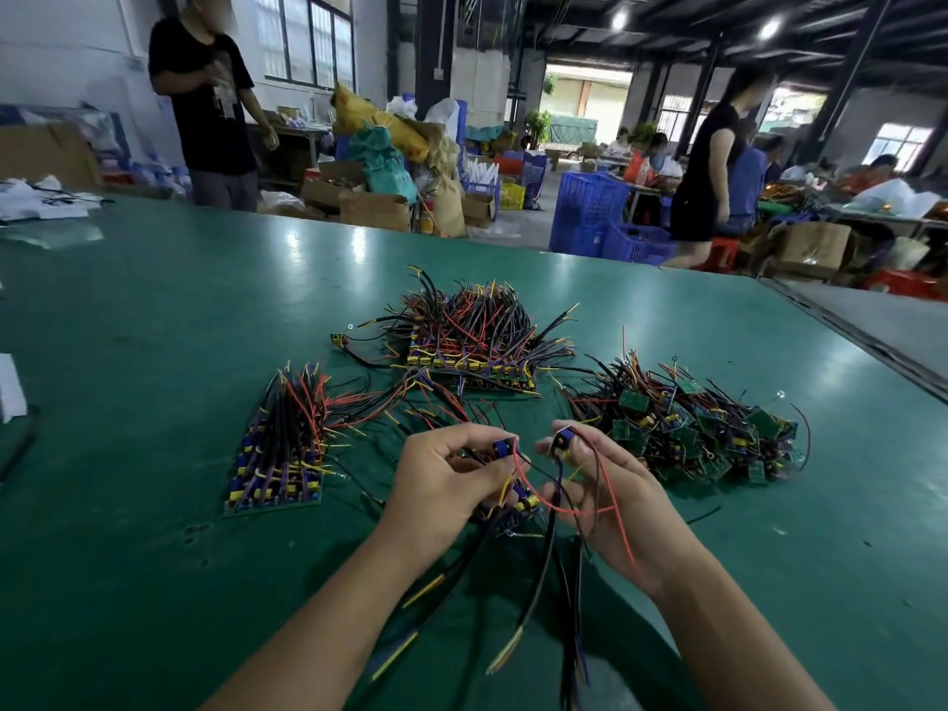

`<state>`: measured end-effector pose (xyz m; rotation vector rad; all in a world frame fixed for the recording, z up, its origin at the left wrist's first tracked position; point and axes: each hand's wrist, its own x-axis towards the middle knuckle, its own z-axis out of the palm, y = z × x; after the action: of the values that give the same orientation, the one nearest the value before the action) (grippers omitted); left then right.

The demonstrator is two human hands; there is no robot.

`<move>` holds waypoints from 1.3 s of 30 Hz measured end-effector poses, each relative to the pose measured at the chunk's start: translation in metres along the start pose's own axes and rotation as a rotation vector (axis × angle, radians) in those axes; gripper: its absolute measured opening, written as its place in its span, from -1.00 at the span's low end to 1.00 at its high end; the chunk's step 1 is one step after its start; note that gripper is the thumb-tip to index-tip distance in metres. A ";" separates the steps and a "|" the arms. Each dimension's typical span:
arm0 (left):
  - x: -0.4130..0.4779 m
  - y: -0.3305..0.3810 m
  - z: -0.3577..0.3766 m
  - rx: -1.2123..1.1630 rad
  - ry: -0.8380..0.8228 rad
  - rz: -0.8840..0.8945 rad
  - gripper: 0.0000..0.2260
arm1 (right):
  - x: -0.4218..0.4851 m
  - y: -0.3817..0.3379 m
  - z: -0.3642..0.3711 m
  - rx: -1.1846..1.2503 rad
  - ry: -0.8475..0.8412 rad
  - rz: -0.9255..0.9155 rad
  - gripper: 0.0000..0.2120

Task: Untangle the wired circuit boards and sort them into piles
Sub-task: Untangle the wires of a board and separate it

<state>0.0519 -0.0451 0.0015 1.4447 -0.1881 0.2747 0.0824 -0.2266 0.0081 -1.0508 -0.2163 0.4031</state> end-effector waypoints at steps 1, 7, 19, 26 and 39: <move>0.001 0.000 0.000 0.041 0.010 0.021 -0.84 | 0.001 -0.001 0.001 -0.003 0.012 0.010 -0.78; 0.001 -0.002 0.003 0.148 0.030 0.020 -0.77 | 0.001 0.004 0.009 -0.036 0.105 0.146 -0.57; 0.001 0.006 0.007 0.018 -0.050 -0.179 -0.56 | 0.002 0.003 0.012 -0.040 0.135 -0.049 -0.40; -0.003 0.005 0.012 -0.016 -0.110 -0.145 -0.50 | 0.001 0.010 0.022 0.012 0.252 -0.191 -0.57; -0.002 0.009 0.010 -0.067 -0.047 -0.100 -0.46 | -0.005 -0.025 0.018 0.224 0.347 -0.502 -0.74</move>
<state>0.0478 -0.0543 0.0109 1.3908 -0.1609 0.1511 0.0762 -0.2252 0.0387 -0.7948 -0.1135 -0.2056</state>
